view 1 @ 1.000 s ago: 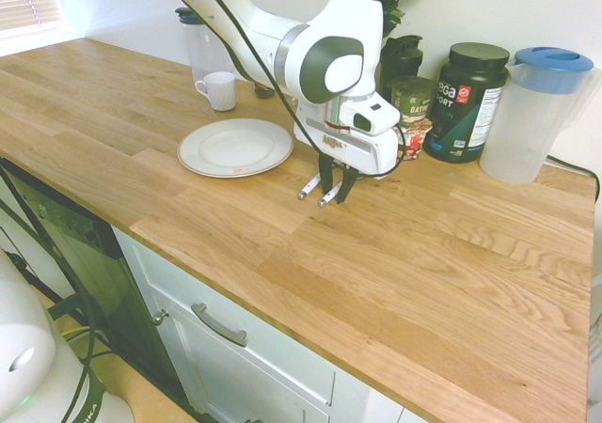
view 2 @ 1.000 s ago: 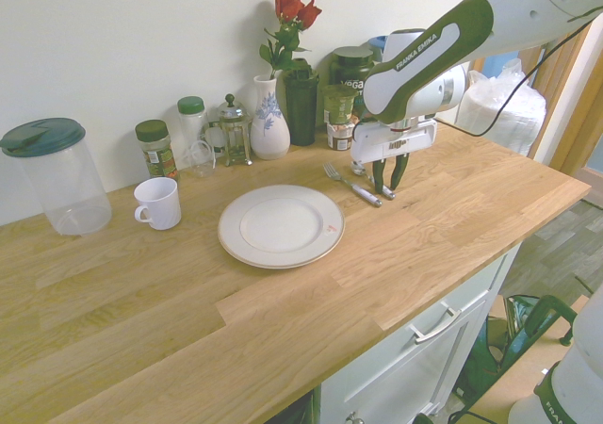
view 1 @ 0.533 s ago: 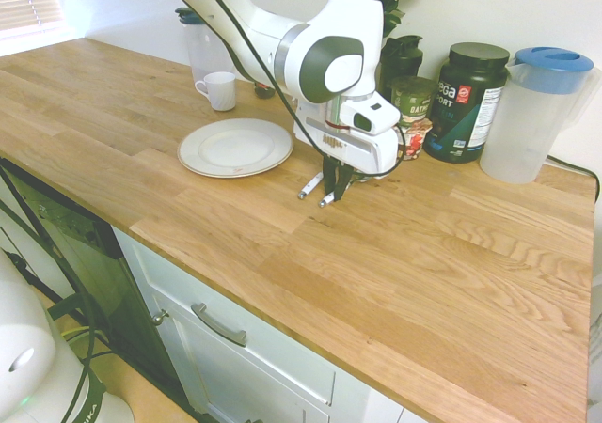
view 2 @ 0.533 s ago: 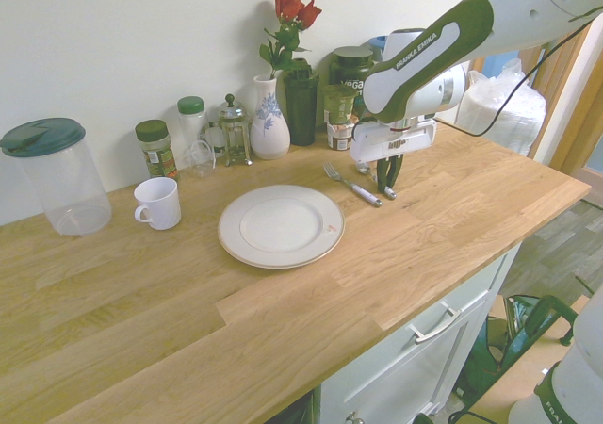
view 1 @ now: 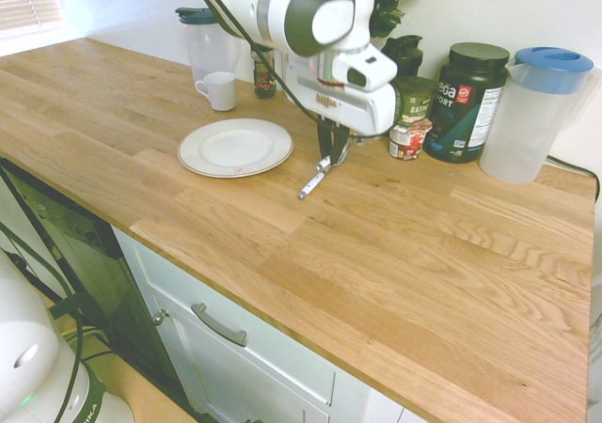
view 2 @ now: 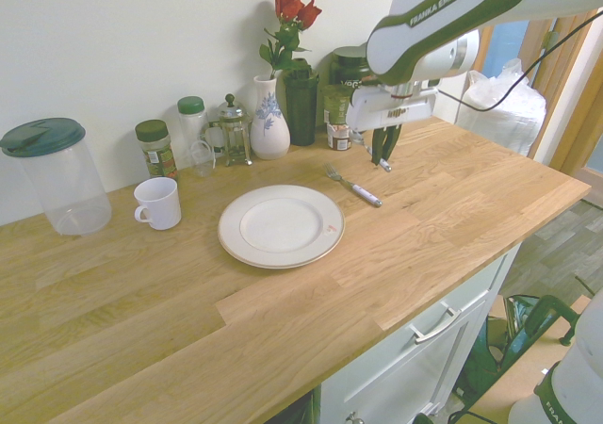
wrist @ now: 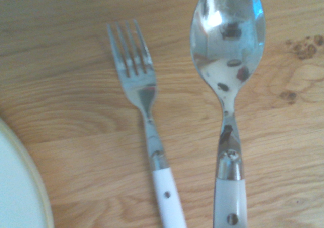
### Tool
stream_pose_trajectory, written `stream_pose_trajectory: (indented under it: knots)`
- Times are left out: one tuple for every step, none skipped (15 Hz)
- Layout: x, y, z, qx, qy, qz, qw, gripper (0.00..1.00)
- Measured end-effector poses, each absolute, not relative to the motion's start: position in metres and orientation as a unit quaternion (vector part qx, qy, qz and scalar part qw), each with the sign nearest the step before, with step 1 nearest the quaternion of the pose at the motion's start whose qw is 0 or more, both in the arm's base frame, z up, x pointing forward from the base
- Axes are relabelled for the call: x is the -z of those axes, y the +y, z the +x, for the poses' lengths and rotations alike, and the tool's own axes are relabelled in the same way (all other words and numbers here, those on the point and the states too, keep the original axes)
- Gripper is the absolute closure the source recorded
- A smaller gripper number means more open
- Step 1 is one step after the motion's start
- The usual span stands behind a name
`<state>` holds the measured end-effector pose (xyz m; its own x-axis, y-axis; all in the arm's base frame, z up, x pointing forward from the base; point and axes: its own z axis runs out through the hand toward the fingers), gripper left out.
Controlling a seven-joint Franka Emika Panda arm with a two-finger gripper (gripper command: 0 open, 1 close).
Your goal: Put the spoon into the plate
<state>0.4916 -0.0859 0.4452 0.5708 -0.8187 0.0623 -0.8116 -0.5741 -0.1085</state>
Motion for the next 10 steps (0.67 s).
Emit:
stream_pose_trajectory:
  knots:
    - [-0.460, -0.068, 0.487, 0.056, 0.445, -0.893, 0.035, 1.00]
    - [-0.470, -0.044, 0.483, 0.060, 0.423, -0.903, 0.036, 1.00]
    - [-0.473, -0.014, 0.477, 0.061, 0.397, -0.915, 0.036, 1.00]
    - [-0.472, 0.017, 0.470, 0.060, 0.373, -0.925, 0.036, 1.00]
    - [-0.468, 0.045, 0.464, 0.057, 0.353, -0.933, 0.034, 1.00]
    - [-0.463, 0.070, 0.459, 0.054, 0.338, -0.939, 0.032, 1.00]
    - [-0.456, 0.092, 0.455, 0.051, 0.328, -0.943, 0.032, 1.00]
    - [-0.446, 0.108, 0.452, 0.049, 0.320, -0.946, 0.031, 1.00]
    - [-0.436, 0.121, 0.452, 0.047, 0.315, -0.947, 0.030, 1.00]
    - [-0.424, 0.131, 0.454, 0.047, 0.312, -0.948, 0.031, 1.00]
